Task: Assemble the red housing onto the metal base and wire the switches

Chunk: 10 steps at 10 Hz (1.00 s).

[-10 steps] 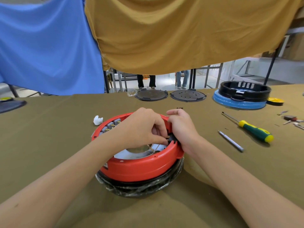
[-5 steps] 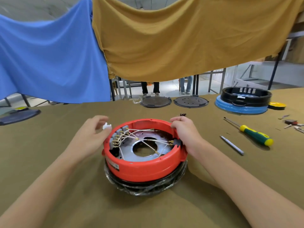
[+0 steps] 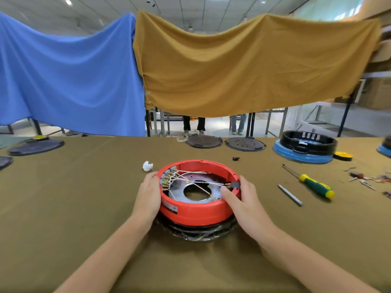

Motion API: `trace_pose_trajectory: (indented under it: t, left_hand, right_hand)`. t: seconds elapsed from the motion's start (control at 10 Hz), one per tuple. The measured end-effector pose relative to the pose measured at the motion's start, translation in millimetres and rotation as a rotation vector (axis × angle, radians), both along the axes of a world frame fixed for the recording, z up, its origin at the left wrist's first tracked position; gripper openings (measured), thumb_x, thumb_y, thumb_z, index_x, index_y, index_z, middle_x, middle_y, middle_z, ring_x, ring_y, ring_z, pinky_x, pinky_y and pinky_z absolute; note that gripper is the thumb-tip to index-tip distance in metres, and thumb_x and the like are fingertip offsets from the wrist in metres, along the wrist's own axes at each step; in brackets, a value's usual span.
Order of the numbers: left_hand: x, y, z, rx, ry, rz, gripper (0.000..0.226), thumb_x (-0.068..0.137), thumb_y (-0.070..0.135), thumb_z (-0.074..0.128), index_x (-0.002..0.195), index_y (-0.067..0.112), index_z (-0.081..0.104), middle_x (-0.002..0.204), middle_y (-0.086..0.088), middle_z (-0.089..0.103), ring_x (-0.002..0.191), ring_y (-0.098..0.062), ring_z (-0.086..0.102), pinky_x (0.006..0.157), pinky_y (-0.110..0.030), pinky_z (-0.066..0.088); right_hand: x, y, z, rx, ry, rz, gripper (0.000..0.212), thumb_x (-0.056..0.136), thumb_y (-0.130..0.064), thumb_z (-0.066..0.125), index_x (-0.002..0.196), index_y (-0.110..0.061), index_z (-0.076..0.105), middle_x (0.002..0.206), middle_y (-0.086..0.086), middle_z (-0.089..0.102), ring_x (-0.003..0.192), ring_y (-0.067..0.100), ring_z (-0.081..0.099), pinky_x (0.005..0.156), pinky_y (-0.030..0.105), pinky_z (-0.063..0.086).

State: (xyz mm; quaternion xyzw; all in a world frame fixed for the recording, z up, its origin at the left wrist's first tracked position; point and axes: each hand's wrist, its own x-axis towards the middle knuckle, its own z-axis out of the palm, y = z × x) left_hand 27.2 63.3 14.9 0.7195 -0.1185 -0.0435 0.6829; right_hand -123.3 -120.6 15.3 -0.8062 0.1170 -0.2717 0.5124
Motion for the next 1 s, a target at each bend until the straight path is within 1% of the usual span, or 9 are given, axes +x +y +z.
trace_pose_trajectory:
  t: [0.1, 0.2, 0.3, 0.4, 0.5, 0.6, 0.8, 0.9, 1.0]
  left_hand:
    - [-13.5, -13.2, -1.1, 0.061, -0.022, -0.061, 0.045, 0.082, 0.051, 0.038, 0.118, 0.035, 0.061, 0.124, -0.003, 0.062, 0.115, -0.021, 0.06, 0.108, -0.047, 0.043]
    - [-10.3, -28.4, 3.2, 0.058, -0.099, -0.194, 0.028, 0.093, 0.044, 0.046, 0.117, 0.042, 0.061, 0.127, 0.006, 0.063, 0.12, -0.012, 0.059, 0.108, -0.039, 0.043]
    - [-1.1, -32.5, 0.1, 0.074, -0.147, -0.247, 0.026, 0.102, 0.039, 0.051, 0.127, 0.043, 0.049, 0.133, 0.01, 0.059, 0.127, -0.007, 0.053, 0.113, -0.038, 0.039]
    - [-1.1, -29.1, -12.9, 0.12, -0.263, -0.237, 0.045, 0.1, 0.051, 0.048, 0.143, 0.043, 0.039, 0.14, 0.017, 0.051, 0.133, 0.0, 0.046, 0.117, -0.037, 0.036]
    - [-3.5, -27.3, -16.3, 0.174, -0.346, -0.22, 0.065, 0.093, 0.058, 0.045, 0.154, 0.041, 0.027, 0.148, 0.015, 0.034, 0.142, 0.001, 0.029, 0.121, -0.033, 0.024]
    - [-6.0, -27.2, -17.0, 0.207, -0.396, -0.261, 0.065, 0.087, 0.062, 0.044, 0.149, 0.042, 0.038, 0.148, 0.013, 0.036, 0.134, 0.019, 0.026, 0.114, -0.017, 0.023]
    - [-4.5, -26.8, -20.1, 0.243, -0.409, -0.279, 0.063, 0.089, 0.063, 0.049, 0.148, 0.047, 0.036, 0.147, 0.017, 0.033, 0.127, 0.026, 0.028, 0.108, -0.018, 0.026]
    - [-5.0, -25.8, -21.9, 0.251, -0.432, -0.259, 0.058, 0.092, 0.063, 0.052, 0.147, 0.05, 0.036, 0.146, 0.017, 0.035, 0.124, 0.028, 0.03, 0.103, -0.016, 0.028]
    - [-5.1, -25.6, -22.4, 0.237, -0.452, -0.24, 0.067, 0.083, 0.077, 0.05, 0.143, 0.051, 0.036, 0.145, 0.017, 0.037, 0.119, 0.031, 0.031, 0.1, -0.016, 0.03]
  right_hand:
    - [16.0, -25.9, 7.0, 0.035, 0.076, -0.105, 0.048, 0.1, -0.04, 0.047, 0.146, -0.028, 0.04, 0.148, -0.005, 0.038, 0.136, 0.01, 0.038, 0.108, 0.031, 0.031]
    - [29.2, -54.3, 14.7, 0.125, 0.077, -0.161, 0.056, 0.103, -0.033, 0.045, 0.154, -0.019, 0.028, 0.155, -0.001, 0.037, 0.131, 0.012, 0.041, 0.103, 0.027, 0.03]
    - [37.2, -62.0, 10.8, 0.123, 0.056, -0.153, 0.041, 0.103, -0.032, 0.045, 0.143, -0.028, 0.039, 0.146, -0.002, 0.045, 0.112, 0.002, 0.05, 0.093, 0.017, 0.035]
    - [41.6, -63.0, -4.7, 0.148, -0.013, -0.182, 0.055, 0.103, -0.036, 0.044, 0.154, -0.023, 0.03, 0.153, -0.005, 0.039, 0.133, 0.01, 0.041, 0.107, 0.029, 0.033]
    - [42.5, -64.5, -9.7, 0.143, -0.048, -0.194, 0.056, 0.103, -0.042, 0.042, 0.154, -0.024, 0.03, 0.153, -0.005, 0.039, 0.139, 0.014, 0.038, 0.117, 0.041, 0.031]
    - [41.8, -64.2, -8.7, 0.121, -0.044, -0.205, 0.059, 0.102, -0.05, 0.039, 0.154, -0.023, 0.03, 0.155, -0.005, 0.037, 0.141, 0.013, 0.034, 0.119, 0.038, 0.026]
    - [31.9, -58.9, -3.5, 0.059, -0.026, -0.157, 0.058, 0.102, -0.055, 0.03, 0.149, -0.022, 0.037, 0.148, -0.003, 0.045, 0.135, 0.012, 0.04, 0.117, 0.035, 0.028]
    - [11.7, -53.5, -0.6, 0.013, -0.009, -0.074, 0.041, 0.104, -0.05, 0.031, 0.139, -0.037, 0.045, 0.135, -0.015, 0.054, 0.128, 0.005, 0.046, 0.111, 0.029, 0.034]
    - [-18.6, -43.5, -3.0, -0.004, 0.046, -0.008, 0.026, 0.104, -0.044, 0.039, 0.126, -0.056, 0.039, 0.124, -0.046, 0.042, 0.124, -0.011, 0.04, 0.103, 0.008, 0.029]
